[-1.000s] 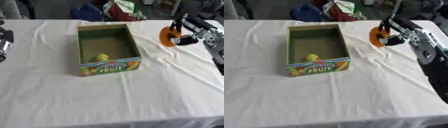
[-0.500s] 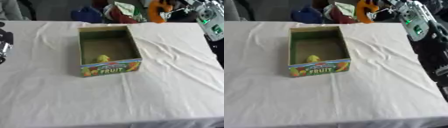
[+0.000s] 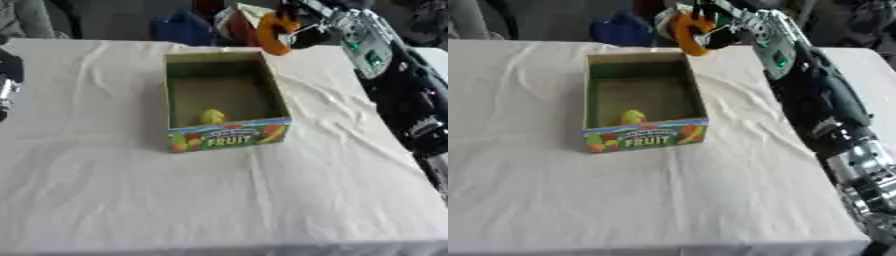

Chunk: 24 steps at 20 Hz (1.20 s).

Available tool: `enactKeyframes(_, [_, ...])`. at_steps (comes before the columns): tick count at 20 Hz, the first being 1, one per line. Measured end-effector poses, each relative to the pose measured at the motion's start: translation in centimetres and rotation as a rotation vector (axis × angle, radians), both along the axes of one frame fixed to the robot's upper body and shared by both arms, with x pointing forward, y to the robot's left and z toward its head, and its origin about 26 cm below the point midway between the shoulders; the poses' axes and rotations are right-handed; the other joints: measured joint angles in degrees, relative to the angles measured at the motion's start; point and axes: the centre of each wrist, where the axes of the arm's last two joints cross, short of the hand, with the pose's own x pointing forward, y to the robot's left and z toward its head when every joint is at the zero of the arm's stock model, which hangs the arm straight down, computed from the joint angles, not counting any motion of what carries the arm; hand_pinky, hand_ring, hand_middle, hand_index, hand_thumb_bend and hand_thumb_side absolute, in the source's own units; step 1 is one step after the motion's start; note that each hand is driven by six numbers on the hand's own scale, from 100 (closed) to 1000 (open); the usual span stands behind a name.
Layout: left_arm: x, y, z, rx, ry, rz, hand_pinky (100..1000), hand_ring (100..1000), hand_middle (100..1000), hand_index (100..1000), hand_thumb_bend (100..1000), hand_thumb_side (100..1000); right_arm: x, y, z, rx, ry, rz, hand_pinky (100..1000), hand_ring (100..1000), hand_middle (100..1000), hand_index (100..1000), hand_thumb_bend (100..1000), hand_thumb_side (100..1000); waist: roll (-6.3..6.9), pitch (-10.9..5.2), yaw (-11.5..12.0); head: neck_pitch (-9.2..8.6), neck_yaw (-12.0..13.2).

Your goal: Pick up objects on the table and place them in the box.

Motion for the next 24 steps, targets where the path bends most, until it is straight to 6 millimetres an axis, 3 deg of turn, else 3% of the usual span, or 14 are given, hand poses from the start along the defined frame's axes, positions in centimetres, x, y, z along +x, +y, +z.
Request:
enactKeyframes(2, [0.1, -0.2, 0.0, -0.005, 0.001, -0.009, 627, 592, 595, 797, 246, 659, 0.3, 0.8, -1.5, -0.012, 0.028, -0.022, 724, 726, 343, 359, 100, 103, 0.06, 0.12, 0.5, -0.36, -0.4])
enactKeyframes(4, [0.1, -0.4, 0.1, -0.005, 0.001, -0.02, 627, 592, 594, 797, 243, 661, 0.5, 1.5, -3.1, -0.031, 0.056, -0.04, 729, 737, 400, 429, 100, 192, 0.11, 0.24, 0.8, -0.5, -0.8])
enactKeyframes(7, [0.1, -0.6, 0.1, -0.01, 0.002, -0.029, 625, 592, 594, 797, 242, 661, 0.6, 2.5, -5.0, -0.06, 0.092, -0.052, 734, 743, 416, 450, 100, 266, 0.15, 0.27, 1.0, -0.56, -1.1])
enactKeyframes(12, [0.2, -0.8, 0.1, -0.007, 0.005, -0.037, 623, 592, 595, 798, 239, 664, 0.4, 3.6, -7.4, -0.115, 0.15, -0.043, 756, 783, 591, 702, 100, 382, 0.0, 0.34, 1.0, -0.95, -1.3])
enactKeyframes(13, [0.2, -0.8, 0.1, -0.007, 0.005, -0.037, 623, 592, 595, 798, 239, 664, 0.4, 3.6, -7.4, -0.123, 0.15, -0.04, 759, 788, 608, 722, 100, 389, -0.01, 0.34, 0.9, -0.96, -1.3])
enactKeyframes(14, [0.2, -0.8, 0.1, -0.007, 0.005, -0.037, 622, 592, 595, 798, 238, 664, 0.4, 3.6, -7.4, -0.128, 0.147, -0.038, 780, 822, 705, 806, 100, 439, -0.01, 0.34, 0.8, -0.97, -1.3])
enactKeyframes(18, [0.1, -0.8, 0.0, -0.007, 0.006, -0.035, 621, 592, 595, 799, 236, 666, 0.4, 3.5, -6.5, -0.124, 0.113, -0.017, 831, 884, 856, 912, 100, 558, -0.18, 0.34, 0.2, -1.01, -1.2])
enactKeyframes(22, [0.0, -0.5, -0.3, -0.01, 0.014, -0.022, 620, 592, 595, 799, 232, 668, 0.3, 2.8, -3.8, -0.092, 0.052, 0.013, 850, 904, 886, 934, 100, 588, -0.18, 0.44, -0.6, -1.4, -0.7])
enactKeyframes(24, [0.0, -0.4, -0.4, -0.011, 0.019, -0.016, 621, 592, 595, 799, 230, 670, 0.1, 2.2, -2.3, -0.067, 0.018, 0.028, 839, 893, 872, 928, 100, 539, -0.18, 0.55, -1.1, -1.48, -0.4])
